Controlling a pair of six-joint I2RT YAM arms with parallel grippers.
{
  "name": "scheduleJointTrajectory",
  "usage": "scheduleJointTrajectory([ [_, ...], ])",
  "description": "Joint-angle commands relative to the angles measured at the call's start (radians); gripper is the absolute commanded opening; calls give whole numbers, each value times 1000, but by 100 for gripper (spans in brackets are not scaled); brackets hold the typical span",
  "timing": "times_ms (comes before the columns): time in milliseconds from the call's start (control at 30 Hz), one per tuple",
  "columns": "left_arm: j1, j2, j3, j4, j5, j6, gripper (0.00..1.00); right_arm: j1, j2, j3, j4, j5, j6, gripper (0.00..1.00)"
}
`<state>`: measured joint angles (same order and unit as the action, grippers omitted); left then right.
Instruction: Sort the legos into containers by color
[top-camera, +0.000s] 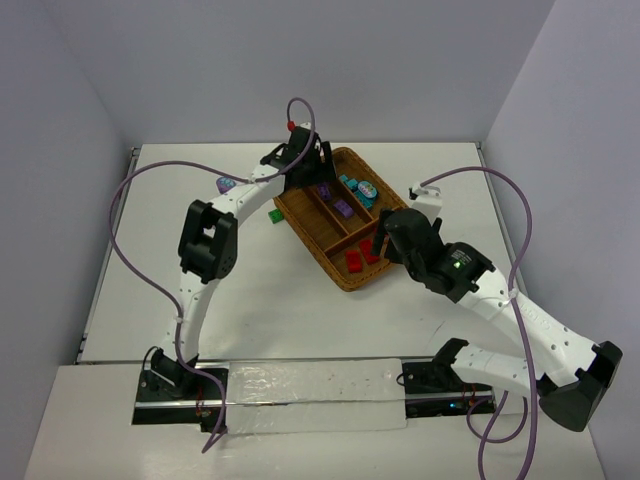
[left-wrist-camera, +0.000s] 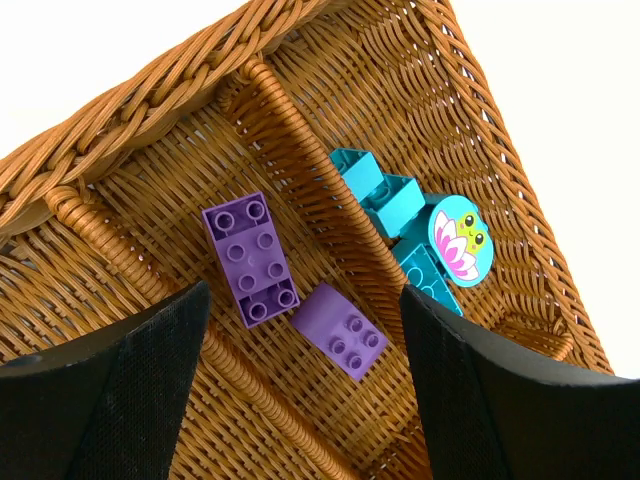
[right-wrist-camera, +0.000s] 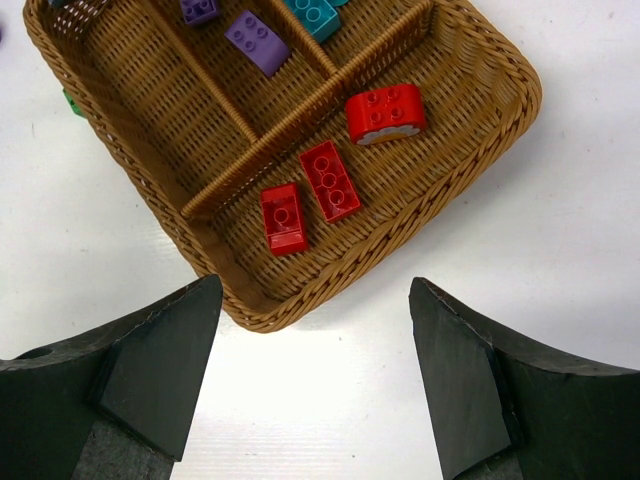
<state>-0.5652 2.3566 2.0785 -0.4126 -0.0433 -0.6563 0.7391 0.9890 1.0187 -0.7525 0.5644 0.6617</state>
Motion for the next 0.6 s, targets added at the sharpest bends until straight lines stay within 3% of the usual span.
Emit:
scheduleJointTrajectory([
  [0,-5,-63,42,13,-29,27,83,9,-13,-6,-8,32,16,83],
  [233,47,-249,-102,-40,-265,38,75,11,-10,-9,-2,31,13,83],
  [300,95,-299,-164,-71,-337,0,80,9,-13,-12,2,25,12,83],
  [400,161,-324,-218,-142,-434,-87,97,9,-9,-12,11,17,6,83],
  [567,230,-251,-174,-254,-504,-176,99,9,0,-7,13,14,3,83],
])
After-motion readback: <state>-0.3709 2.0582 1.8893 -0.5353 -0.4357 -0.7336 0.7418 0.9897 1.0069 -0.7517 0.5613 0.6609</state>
